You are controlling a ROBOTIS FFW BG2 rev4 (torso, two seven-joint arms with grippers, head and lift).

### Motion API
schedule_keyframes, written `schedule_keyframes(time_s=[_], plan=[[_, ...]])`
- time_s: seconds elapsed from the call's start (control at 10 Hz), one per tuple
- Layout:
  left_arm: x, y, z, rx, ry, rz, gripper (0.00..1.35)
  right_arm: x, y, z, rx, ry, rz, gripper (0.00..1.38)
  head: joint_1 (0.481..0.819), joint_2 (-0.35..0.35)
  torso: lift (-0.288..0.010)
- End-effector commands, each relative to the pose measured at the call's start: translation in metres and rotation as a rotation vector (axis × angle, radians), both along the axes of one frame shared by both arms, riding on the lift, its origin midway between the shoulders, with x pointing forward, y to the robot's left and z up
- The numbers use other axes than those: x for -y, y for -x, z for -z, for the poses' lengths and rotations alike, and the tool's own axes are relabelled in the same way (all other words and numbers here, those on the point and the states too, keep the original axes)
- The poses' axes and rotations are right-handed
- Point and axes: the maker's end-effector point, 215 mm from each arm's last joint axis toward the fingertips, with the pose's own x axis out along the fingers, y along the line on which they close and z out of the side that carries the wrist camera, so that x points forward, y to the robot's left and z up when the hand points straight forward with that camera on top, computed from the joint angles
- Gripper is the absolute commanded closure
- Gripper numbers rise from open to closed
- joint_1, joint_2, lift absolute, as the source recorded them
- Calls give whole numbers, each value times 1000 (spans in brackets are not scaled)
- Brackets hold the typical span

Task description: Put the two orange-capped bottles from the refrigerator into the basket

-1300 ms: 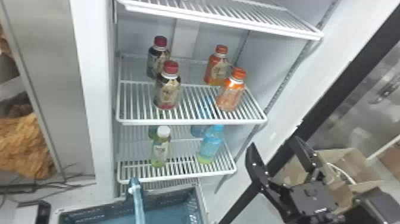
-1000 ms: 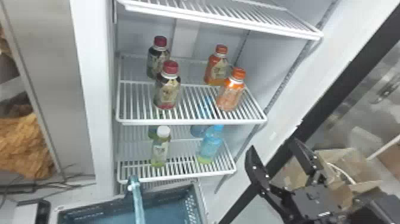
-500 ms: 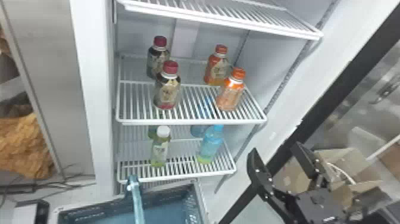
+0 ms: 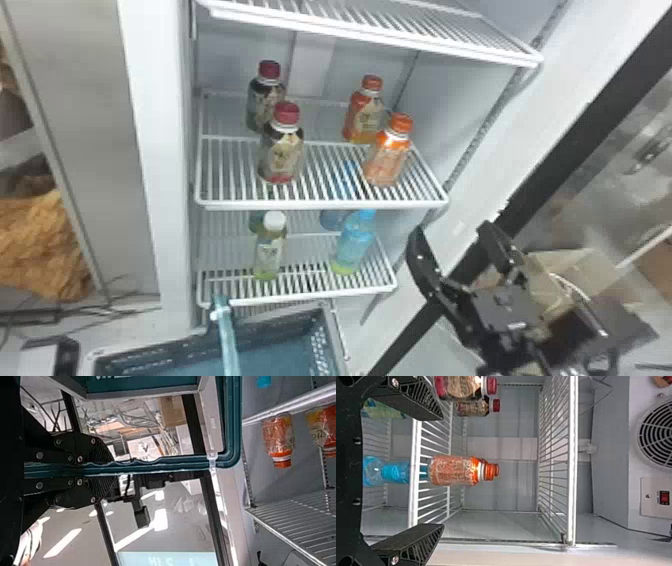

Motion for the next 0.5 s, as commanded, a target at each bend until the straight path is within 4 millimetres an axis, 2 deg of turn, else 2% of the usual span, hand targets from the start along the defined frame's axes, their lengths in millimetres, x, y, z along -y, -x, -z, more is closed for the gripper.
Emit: schedule_keyframes(time_s=[0.0,0.4], plan=[[0,0,0,0,1,-1,1196,6,-29,9,13,18,3,67,695,-350,-40],[1,1,-2,-2,9,4,1196,-4,-91,33,14,5,-40,58,695,-350,-40]])
